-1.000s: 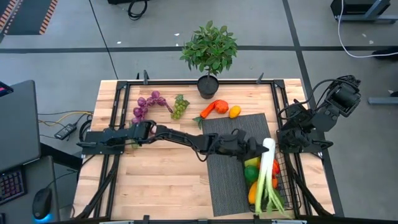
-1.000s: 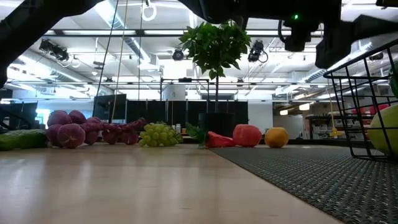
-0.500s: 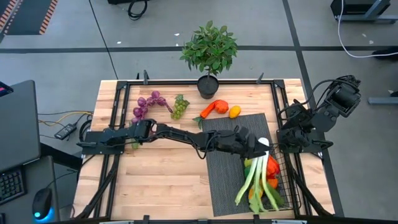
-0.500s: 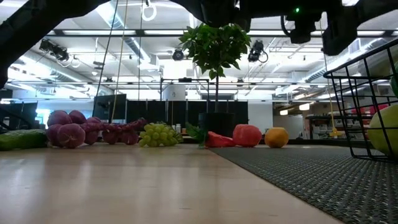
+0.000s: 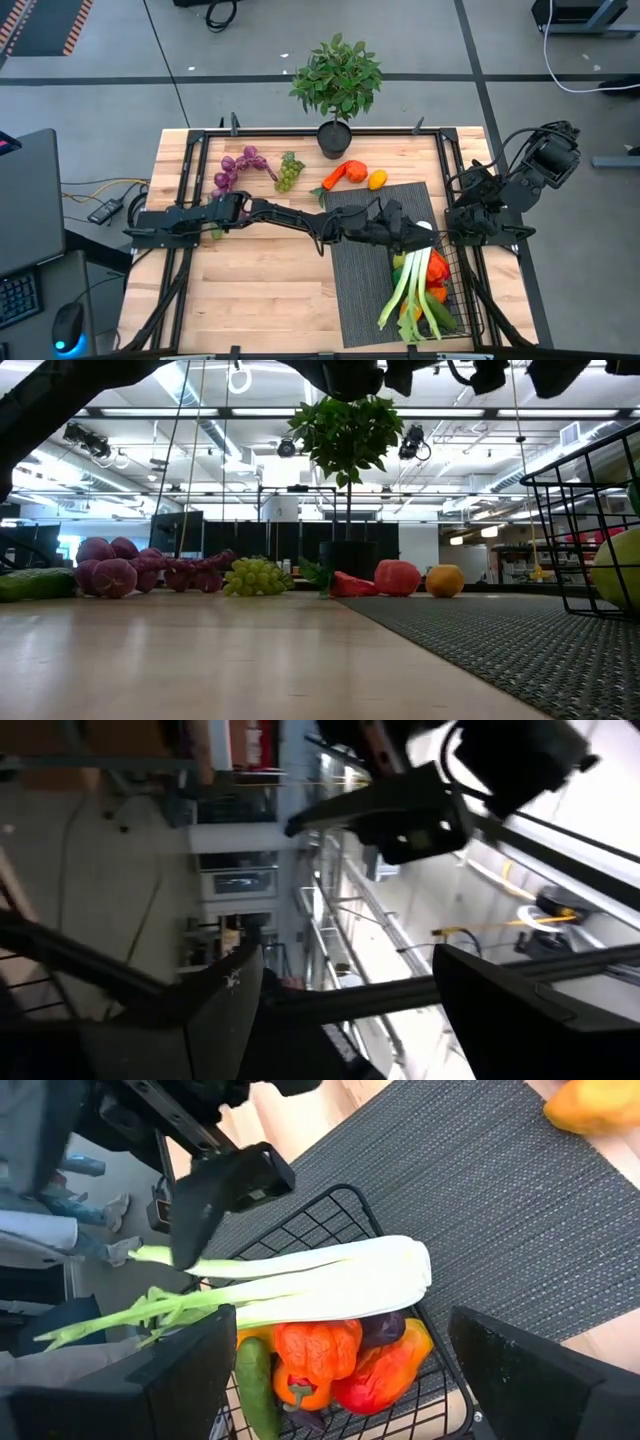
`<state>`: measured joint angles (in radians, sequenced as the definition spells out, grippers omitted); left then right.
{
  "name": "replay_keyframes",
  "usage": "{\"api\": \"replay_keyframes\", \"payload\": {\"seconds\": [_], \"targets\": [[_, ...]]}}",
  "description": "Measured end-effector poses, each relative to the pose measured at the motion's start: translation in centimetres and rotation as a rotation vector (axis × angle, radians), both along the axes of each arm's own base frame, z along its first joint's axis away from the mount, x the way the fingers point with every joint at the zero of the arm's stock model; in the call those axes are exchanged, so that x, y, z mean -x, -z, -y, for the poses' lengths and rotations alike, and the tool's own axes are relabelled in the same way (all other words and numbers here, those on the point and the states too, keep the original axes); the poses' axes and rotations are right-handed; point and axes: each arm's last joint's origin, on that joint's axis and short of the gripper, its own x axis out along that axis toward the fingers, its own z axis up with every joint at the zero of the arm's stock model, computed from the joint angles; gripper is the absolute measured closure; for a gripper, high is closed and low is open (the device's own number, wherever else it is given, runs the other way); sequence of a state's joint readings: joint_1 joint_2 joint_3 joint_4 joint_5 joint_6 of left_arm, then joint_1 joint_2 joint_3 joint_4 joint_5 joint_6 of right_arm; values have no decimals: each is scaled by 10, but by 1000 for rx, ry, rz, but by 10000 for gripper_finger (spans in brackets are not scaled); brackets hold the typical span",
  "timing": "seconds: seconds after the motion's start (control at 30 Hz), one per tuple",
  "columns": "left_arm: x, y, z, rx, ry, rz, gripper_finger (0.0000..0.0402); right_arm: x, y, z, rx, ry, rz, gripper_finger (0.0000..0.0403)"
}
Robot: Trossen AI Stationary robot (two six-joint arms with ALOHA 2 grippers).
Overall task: Build produce basket
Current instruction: Put the mango into the black wire basket
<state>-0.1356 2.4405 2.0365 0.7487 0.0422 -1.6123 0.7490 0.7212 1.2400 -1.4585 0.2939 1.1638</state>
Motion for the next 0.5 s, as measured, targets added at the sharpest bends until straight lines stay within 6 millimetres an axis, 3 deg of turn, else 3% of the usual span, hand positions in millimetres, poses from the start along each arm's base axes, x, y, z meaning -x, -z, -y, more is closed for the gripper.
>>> {"api": "replay_keyframes", "payload": {"seconds": [0.2, 0.5], "targets": [[7, -18, -1, 15, -1, 150, 115, 0, 0, 0, -4, 12, -9, 37], [19, -54, -16, -112, -74, 239, 116, -1, 0, 1, -9, 85, 2, 37]]}}
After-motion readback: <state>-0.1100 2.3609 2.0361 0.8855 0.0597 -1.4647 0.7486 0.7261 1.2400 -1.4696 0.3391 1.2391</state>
